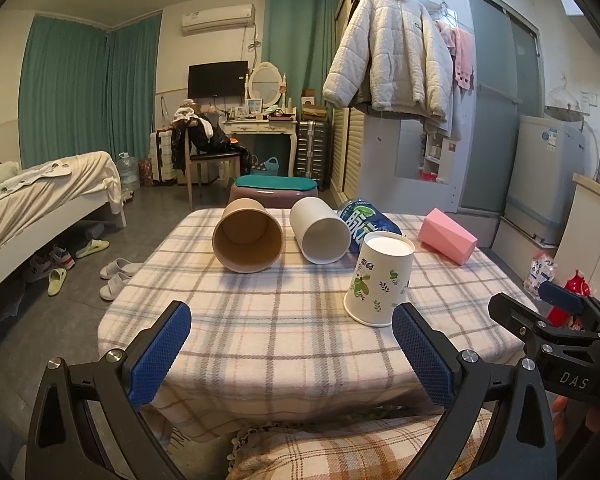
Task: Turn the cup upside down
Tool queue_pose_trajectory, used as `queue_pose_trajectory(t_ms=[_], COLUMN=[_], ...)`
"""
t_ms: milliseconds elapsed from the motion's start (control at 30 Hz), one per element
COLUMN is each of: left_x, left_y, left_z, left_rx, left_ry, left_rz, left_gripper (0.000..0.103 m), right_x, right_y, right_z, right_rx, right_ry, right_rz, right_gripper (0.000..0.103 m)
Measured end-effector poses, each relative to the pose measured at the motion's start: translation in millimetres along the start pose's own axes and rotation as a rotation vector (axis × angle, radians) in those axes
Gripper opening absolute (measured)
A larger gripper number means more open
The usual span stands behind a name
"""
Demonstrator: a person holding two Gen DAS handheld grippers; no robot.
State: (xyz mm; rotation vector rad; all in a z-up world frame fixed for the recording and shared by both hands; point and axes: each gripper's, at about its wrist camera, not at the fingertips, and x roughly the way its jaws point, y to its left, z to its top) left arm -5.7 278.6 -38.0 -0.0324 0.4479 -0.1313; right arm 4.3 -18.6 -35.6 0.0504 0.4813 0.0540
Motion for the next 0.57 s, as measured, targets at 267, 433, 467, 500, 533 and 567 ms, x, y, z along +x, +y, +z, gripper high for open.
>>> queue_pose_trajectory(t_ms=[267,433,467,500,533,567], left_x=[0.2,0.4,0.2,0.5,0.6,0.7], left_y=[1.1,2.8,3.2,3.3,3.3,3.4], left_z=[-0.1,0.3,0.2,-0.1,-0.2,-0.1], left_rx=[-0.001,-0.006,-0.006,-0.006,-0.006,-0.005], left_ry=[0.001,0.001,-0.001,-0.002,-0.003,-0.003], left_rz=[0.002,0.007,0.007,0.009,0.012,0.011], left_gripper=[0.103,0.103,0.103,0.103,0.103,0.103], right_x=[0.7,3.0,3.2,3.7,3.4,3.5], right_y=[1.2,1.6,1.5,1.5,1.3,1.5], right_z=[-0.8,-3.4,-4.1,-5.0,-5.5,-5.5], right_rx=[-0.001,0.001,0.002,0.003,0.003,0.003], right_ry=[0.003,0.007,0.009,0.009,0.009,0.009], right_rz=[-0.001,-0.003,-0.004,-0.005,-0.005,-0.005], right_gripper=[0.103,0.103,0.103,0.103,0.103,0.103])
